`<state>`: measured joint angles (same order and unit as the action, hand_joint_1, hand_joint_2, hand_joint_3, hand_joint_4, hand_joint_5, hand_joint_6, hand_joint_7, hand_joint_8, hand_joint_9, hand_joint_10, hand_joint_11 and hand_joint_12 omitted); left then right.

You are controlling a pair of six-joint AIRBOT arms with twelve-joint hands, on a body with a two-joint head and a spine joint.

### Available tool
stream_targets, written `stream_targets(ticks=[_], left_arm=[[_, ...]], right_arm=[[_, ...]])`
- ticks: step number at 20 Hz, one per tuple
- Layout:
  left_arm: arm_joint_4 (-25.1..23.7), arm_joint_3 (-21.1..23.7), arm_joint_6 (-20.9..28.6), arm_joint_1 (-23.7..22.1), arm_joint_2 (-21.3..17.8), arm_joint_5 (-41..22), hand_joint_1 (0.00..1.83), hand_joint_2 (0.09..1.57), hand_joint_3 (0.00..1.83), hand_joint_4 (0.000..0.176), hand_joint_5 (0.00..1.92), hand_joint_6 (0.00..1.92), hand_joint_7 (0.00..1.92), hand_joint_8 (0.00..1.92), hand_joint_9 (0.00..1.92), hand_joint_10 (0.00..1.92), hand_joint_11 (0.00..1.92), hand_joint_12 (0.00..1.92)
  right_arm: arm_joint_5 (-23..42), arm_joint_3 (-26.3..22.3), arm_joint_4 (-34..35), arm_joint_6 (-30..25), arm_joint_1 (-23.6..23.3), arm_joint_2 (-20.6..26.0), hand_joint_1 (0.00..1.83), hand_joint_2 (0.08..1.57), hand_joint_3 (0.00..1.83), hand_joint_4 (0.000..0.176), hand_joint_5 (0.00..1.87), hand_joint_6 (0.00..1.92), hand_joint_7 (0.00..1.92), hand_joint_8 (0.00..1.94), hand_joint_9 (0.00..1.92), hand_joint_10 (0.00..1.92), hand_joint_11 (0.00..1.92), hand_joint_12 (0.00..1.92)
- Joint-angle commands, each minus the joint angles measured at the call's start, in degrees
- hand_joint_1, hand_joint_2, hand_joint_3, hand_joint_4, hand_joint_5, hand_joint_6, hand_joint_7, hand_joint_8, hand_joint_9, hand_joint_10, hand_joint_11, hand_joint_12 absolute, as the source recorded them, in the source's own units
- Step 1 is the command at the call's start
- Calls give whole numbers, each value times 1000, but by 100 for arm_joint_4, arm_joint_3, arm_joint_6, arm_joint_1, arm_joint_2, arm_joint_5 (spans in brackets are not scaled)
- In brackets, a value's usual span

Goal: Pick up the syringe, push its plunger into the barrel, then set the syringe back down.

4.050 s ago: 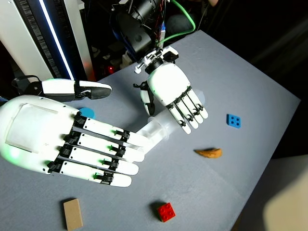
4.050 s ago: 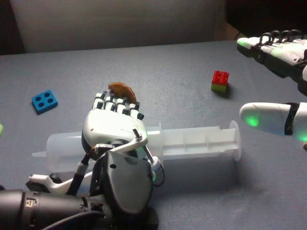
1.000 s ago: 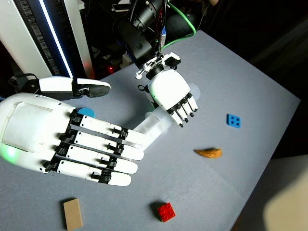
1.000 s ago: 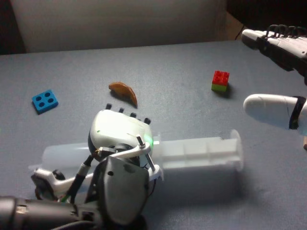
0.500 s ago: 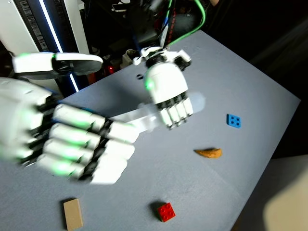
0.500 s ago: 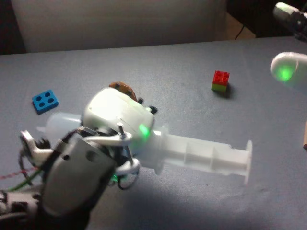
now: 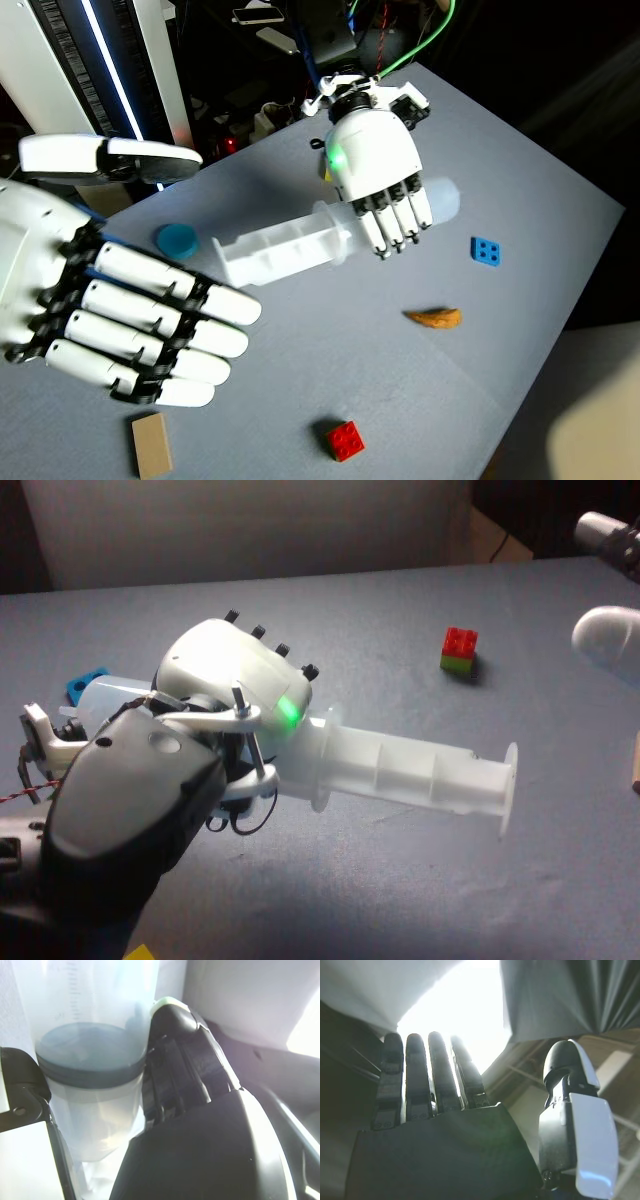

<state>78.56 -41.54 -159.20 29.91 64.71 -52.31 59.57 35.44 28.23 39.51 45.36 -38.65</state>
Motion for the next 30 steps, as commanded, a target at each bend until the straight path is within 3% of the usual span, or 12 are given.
stream_targets(ticks=[1, 4, 5, 10, 18, 25, 27, 30], left_arm=[[-513, -14, -96, -150, -31, -367, 1472, 1227, 0, 0, 673, 1268, 651, 1286, 757, 1366, 591, 1812], [-370, 1, -221, -306, -71, -366, 1473, 1218, 0, 0, 692, 1253, 677, 1262, 755, 1340, 615, 1785], [-349, 14, -259, -354, -90, -351, 1473, 1218, 0, 0, 695, 1251, 679, 1260, 754, 1341, 611, 1786], [-199, 42, -621, -522, -239, -259, 1471, 1222, 0, 0, 687, 1289, 681, 1229, 748, 1346, 590, 1806], [352, 31, -1019, -797, -276, -712, 1471, 1222, 0, 0, 688, 1290, 677, 1231, 741, 1347, 599, 1801], [488, 32, -1062, -965, -275, -791, 1473, 1211, 0, 0, 692, 1284, 690, 1223, 779, 1281, 625, 1766], [516, 53, -1064, -975, -276, -809, 1473, 1211, 0, 0, 685, 1293, 698, 1197, 785, 1285, 623, 1774], [517, 54, -1084, -1026, -275, -809, 1474, 1205, 0, 0, 692, 1278, 721, 1164, 800, 1273, 626, 1768]], right_arm=[[726, -10, -74, -411, -82, 45, 28, 1081, 2, 0, 89, 2, 97, 1, 109, 1, 0, 342], [859, -28, -28, -1640, 123, 44, 40, 1081, 1, 0, 93, 1, 105, 2, 111, 0, 0, 376], [885, -63, -27, -1765, 216, 45, 41, 1079, 0, 0, 97, 2, 107, 2, 111, 0, 0, 394], [1031, -353, 339, -1811, 562, 10, 44, 1078, 0, 0, 96, 0, 111, 0, 119, 1, 0, 361], [746, -830, 863, -1980, 394, -66, 29, 1077, 0, 0, 102, 3, 102, 1, 103, 1, 0, 343], [320, -1020, 1164, -1831, -323, -414, 30, 1080, 1, 0, 103, 3, 112, 3, 112, 5, 0, 371], [-181, -1016, 1756, -1454, -663, -516, 25, 1080, 0, 0, 90, 1, 96, 1, 100, 1, 0, 342], [-136, -999, 1973, -1115, -827, -730, 58, 1080, 0, 0, 84, 1, 99, 2, 103, 2, 0, 326]])
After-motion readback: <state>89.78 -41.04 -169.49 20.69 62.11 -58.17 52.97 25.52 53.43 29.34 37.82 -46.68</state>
